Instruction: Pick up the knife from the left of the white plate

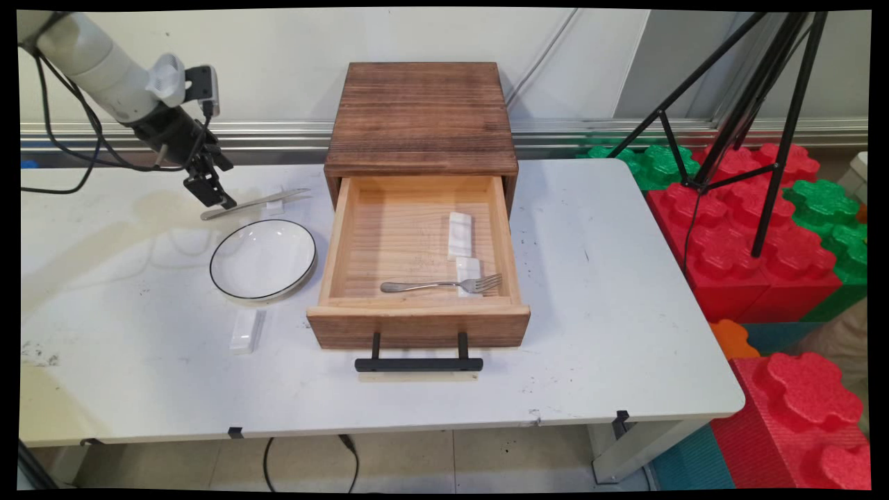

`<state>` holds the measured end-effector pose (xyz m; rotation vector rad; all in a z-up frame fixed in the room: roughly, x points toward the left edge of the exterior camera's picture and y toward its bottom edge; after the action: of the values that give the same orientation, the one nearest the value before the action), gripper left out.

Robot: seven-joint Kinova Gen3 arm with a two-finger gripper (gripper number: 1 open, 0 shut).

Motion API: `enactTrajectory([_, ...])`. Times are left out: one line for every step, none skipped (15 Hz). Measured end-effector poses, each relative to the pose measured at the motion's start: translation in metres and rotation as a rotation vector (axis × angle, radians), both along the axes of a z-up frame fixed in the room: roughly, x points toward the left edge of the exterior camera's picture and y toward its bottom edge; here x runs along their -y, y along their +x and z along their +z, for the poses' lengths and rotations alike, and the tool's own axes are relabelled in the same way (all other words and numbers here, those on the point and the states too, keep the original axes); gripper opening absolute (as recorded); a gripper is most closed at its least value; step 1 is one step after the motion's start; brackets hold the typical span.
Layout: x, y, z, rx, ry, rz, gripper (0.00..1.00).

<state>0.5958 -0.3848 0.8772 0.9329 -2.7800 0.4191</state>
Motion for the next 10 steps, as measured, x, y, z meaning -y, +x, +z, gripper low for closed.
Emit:
enactTrajectory([0.004, 0.003, -0.006, 0.007, 0.007, -0.006, 1.00])
enactTrajectory([0.007, 0.004, -0.009, 0.012, 0.012, -0.010, 1.00])
enactTrajectory([0.012, 0.007, -0.014, 0.018, 0.017, -0.014, 1.00])
enactTrajectory([0.017, 0.010, -0.020, 0.025, 0.022, -0.016, 1.00])
enactTrajectory([0.022, 0.013, -0.026, 0.031, 0.027, -0.017, 1.00])
enactTrajectory([0.026, 0.015, -0.030, 0.035, 0.032, -0.017, 1.00])
enactTrajectory([0.028, 0.016, -0.033, 0.037, 0.035, -0.017, 1.00])
enactTrajectory([0.031, 0.018, -0.038, 0.039, 0.040, -0.015, 1.00])
enactTrajectory([0.034, 0.021, -0.043, 0.041, 0.046, -0.013, 1.00])
enactTrajectory([0.037, 0.023, -0.048, 0.042, 0.051, -0.009, 1.00])
